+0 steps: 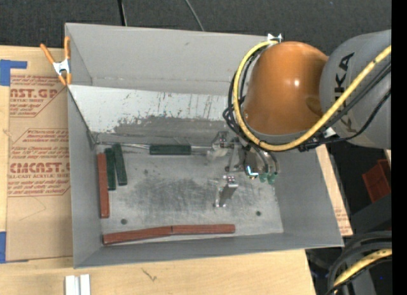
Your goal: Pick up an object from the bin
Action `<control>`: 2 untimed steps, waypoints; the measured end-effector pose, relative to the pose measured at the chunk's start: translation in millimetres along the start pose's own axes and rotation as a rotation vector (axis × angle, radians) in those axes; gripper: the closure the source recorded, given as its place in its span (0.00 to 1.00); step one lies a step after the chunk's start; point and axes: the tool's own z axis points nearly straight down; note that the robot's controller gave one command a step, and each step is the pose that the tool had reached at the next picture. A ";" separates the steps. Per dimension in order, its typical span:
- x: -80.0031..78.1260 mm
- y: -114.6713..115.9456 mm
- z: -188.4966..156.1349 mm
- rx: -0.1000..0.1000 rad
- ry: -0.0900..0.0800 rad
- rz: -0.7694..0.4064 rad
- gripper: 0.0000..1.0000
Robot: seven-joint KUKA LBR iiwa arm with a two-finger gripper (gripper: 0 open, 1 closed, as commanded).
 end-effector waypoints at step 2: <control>4.2 7.2 50.4 0.000 -0.014 -0.051 0.00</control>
Offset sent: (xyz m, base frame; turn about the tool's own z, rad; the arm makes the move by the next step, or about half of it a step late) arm -0.0181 0.0203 -0.1455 -0.1399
